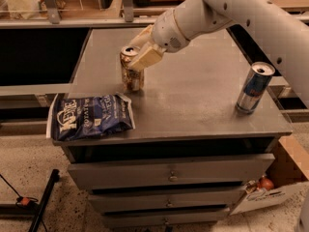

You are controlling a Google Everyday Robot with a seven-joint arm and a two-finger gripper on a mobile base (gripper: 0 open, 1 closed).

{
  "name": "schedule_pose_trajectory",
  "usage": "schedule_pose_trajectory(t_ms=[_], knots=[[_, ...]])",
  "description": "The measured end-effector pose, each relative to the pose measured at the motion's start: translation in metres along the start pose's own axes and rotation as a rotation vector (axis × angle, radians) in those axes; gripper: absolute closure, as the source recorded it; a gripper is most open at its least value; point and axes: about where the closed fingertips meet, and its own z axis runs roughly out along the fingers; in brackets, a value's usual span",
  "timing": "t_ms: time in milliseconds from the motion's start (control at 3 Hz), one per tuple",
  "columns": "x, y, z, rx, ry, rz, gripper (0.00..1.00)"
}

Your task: Move orange can near blue chip bag

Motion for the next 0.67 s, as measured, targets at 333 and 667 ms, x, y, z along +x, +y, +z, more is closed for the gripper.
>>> schedule_pose_trajectory(t_ms=[333,667], knots=[[0.0001,0.0039,0.0029,-0.018,-0.003,-0.013,1.0],[-0.0028,0.0097,0.0021,-0.045,-0.017,-0.027,0.85]])
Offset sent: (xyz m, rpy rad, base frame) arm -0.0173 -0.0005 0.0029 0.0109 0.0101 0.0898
